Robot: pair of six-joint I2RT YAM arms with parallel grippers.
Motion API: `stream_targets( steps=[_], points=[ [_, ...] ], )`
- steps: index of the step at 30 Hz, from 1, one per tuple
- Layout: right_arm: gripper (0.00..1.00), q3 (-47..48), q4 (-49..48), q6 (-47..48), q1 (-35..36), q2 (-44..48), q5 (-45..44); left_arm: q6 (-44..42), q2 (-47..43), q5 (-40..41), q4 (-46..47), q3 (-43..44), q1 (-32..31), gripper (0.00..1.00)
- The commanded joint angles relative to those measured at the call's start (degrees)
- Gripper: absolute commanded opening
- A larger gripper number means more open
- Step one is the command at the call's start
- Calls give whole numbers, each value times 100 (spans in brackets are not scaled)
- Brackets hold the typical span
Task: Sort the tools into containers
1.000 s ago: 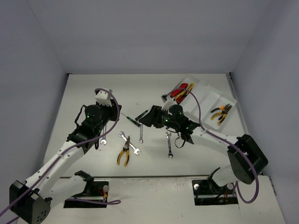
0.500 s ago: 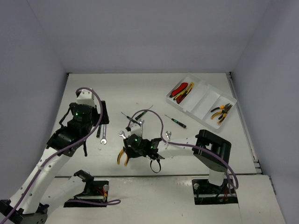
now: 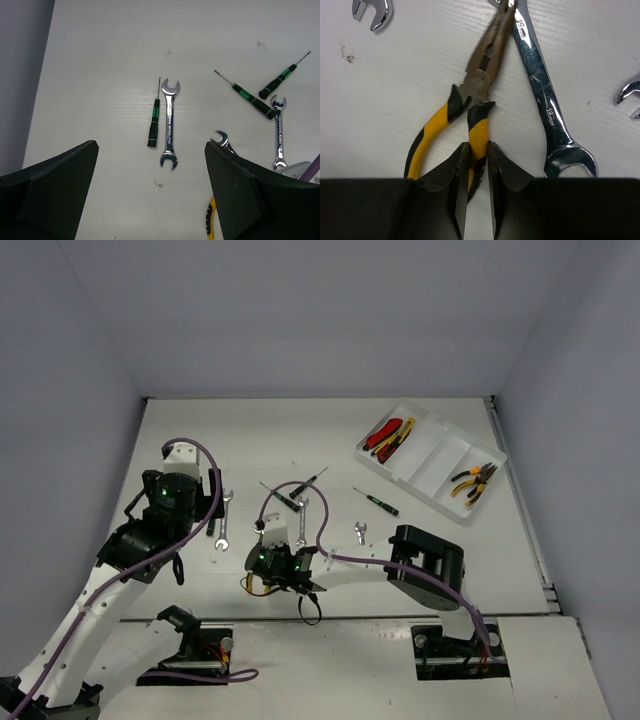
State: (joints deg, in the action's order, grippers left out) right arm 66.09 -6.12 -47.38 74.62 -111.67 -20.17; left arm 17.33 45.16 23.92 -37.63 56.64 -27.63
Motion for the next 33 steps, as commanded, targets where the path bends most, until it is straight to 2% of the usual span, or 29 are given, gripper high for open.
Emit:
stream_targets(
  steps=[1,8,15,21,26,31,33],
  points=[
    [0,206,1058,-176,50,-300,-668,-204,82,101,150,176,48,85],
    [0,677,1150,529,-51,35,-899,-461,127,120,184,354,162,85],
    [0,697,1157,1552,-507,1153,-1401,-555,-85,52,405,68,380,85],
    [0,99,1148,2172,-1921,2271,-1274,-536,-123,-152,465,-122,448,85],
    [0,-369,1139,2824,-3619,3188,-951,-555,-113,-380,467,-163,549,85],
    [0,-530,1075,3265,-5498,3403,-485,-581,-203,-522,458,-207,665,85],
    [0,-585,1028,3344,-6036,3341,-414,-581,-266,-561,458,-231,712,85]
  ],
)
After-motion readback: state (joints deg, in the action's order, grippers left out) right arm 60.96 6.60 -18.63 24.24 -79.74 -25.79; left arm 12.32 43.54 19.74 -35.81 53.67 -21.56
